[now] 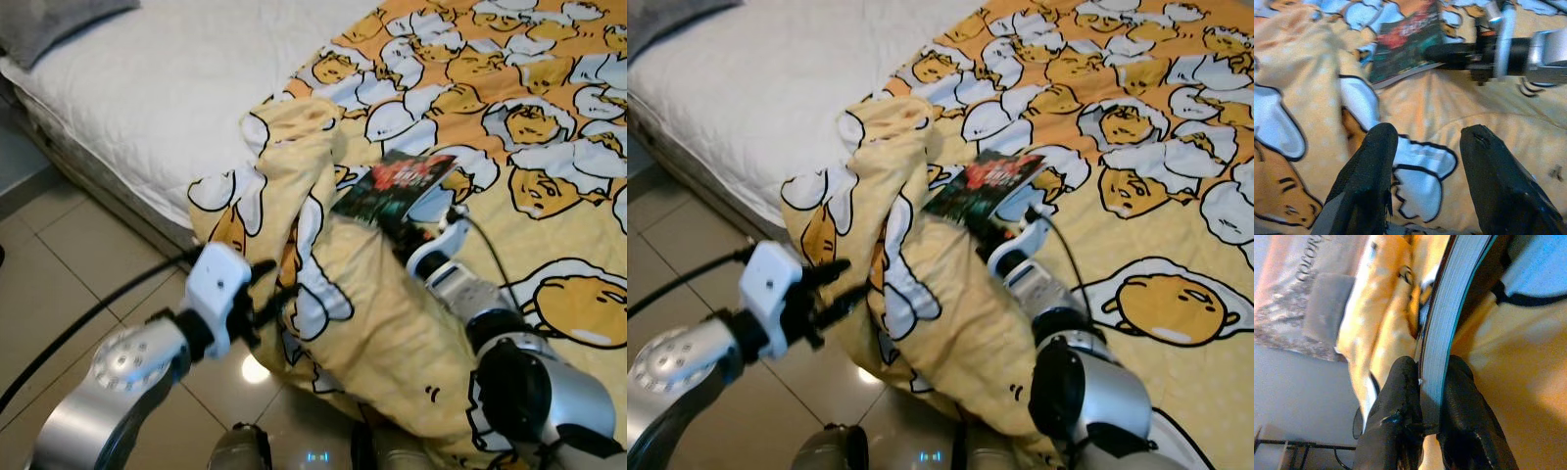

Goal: Clean up the room

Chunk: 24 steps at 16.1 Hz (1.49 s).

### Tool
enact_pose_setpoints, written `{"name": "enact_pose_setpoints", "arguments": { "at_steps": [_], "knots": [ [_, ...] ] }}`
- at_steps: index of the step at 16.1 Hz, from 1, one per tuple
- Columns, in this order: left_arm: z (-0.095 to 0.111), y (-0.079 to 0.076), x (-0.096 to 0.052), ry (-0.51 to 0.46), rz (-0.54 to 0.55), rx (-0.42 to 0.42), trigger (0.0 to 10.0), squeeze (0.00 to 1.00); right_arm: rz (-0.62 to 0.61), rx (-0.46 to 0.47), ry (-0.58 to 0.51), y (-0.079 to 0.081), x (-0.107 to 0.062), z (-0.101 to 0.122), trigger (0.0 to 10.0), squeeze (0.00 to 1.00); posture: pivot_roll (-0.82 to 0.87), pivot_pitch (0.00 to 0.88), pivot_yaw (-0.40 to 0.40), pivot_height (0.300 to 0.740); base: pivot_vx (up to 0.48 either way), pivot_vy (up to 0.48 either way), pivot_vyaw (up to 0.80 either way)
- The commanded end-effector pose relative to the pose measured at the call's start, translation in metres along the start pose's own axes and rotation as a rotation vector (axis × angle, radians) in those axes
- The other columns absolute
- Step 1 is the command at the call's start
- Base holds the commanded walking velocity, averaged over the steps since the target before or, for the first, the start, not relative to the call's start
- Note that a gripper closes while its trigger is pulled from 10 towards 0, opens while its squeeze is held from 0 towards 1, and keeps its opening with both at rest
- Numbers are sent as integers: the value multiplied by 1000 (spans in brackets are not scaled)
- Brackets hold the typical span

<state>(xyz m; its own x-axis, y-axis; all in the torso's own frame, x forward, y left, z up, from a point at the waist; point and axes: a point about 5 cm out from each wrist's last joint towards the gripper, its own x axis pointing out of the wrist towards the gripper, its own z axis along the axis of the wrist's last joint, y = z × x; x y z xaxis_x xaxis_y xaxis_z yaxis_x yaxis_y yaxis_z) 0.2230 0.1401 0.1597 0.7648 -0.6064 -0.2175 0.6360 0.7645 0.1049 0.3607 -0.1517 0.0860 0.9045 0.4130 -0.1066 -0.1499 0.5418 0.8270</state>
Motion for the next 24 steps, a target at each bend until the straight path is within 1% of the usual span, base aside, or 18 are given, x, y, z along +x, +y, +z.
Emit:
{"name": "enact_pose_setpoints", "arguments": {
  "at_steps": [1, 2, 3, 4, 5, 6, 10, 11, 12, 13, 14, 15, 17, 18, 19, 20, 21, 24],
  "knots": [
    [-1, 7, 1, 1, 45, -4, 10000, 0, 107, -50, -51, 19, 6, 21, 0, 0, 62, 64, 8, 740, 0, 0, 0],
    [-1, 11, 3, -5, 67, -14, 10000, 0, 131, -65, -59, 20, 4, 26, 0, 0, 58, 52, 8, 740, 0, 0, 0],
    [0, 22, 5, -18, 125, -40, 10000, 0, 180, -107, -69, 23, 0, 38, 0, 0, 54, 35, 8, 740, 0, 0, 0],
    [1, 26, 6, -25, 145, -45, 10000, 0, 189, -125, -70, 23, -2, 42, 0, 0, 52, 32, 8, 740, 0, 0, 0],
    [0, 32, 8, -31, 174, -24, 10000, 0, 175, -137, -63, 18, -6, 44, 0, 0, 49, 28, 11, 740, 0, 0, 0],
    [0, 33, 8, -31, 176, -20, 10000, 0, 170, -137, -61, 17, -7, 44, 0, 0, 49, 28, 11, 740, 0, 0, 0],
    [-9, 39, 9, 16, 220, -30, 10000, 0, 88, -153, 26, 5, -5, 18, 0, 0, 49, 43, 21, 740, 0, 0, 0],
    [-11, 40, 9, 24, 228, -36, 10000, 0, 22, -180, 68, -1, -6, 12, 3373, 0, 49, 45, 21, 740, 0, 0, 0],
    [-12, 41, 9, 28, 231, -41, 10000, 0, -27, -210, 102, -6, -7, 6, 3529, 0, 48, 49, 22, 740, 0, 0, 0],
    [-14, 40, 8, 31, 231, -46, 10000, 0, -147, -249, 158, -18, -11, -3, 10000, 0, 47, 53, 24, 740, 0, 0, 0],
    [-15, 39, 8, 35, 227, -45, 10000, 0, -231, -248, 173, -25, -14, -8, 10000, 0, 47, 54, 22, 740, 0, 0, 0],
    [-15, 39, 8, 36, 226, -44, 10000, 0, -254, -244, 173, -27, -14, -8, 10000, 0, 47, 54, 22, 740, 0, 0, 0],
    [-15, 38, 10, 34, 225, -45, 10000, 0, -364, -221, 194, -38, -21, -15, 10000, 0, 47, 55, 16, 740, 0, 0, 0],
    [-15, 38, 10, 33, 225, -45, 10000, 0, -363, -224, 202, -40, -22, -16, 10000, 71, 46, 57, 13, 740, 0, 0, 0],
    [-15, 38, 9, 33, 225, -46, 10000, 0, -361, -208, 197, -41, -23, -19, 10000, 1000, 48, 63, 11, 740, 0, 0, 0],
    [-16, 37, 8, 34, 226, -47, 10000, 0, -357, -183, 181, -42, -23, -19, 10000, 1000, 49, 66, 9, 740, 0, 0, 0],
    [-17, 36, 6, 37, 226, -48, 10000, 0, -340, -125, 144, -39, -22, -17, 10000, 1000, 50, 71, 6, 740, 0, 0, 0],
    [-18, 34, 4, 37, 231, -50, 10000, 0, -292, -58, 102, -33, -17, -12, 10000, 1000, 54, 74, -1, 740, 0, 0, 0]
  ]
}}
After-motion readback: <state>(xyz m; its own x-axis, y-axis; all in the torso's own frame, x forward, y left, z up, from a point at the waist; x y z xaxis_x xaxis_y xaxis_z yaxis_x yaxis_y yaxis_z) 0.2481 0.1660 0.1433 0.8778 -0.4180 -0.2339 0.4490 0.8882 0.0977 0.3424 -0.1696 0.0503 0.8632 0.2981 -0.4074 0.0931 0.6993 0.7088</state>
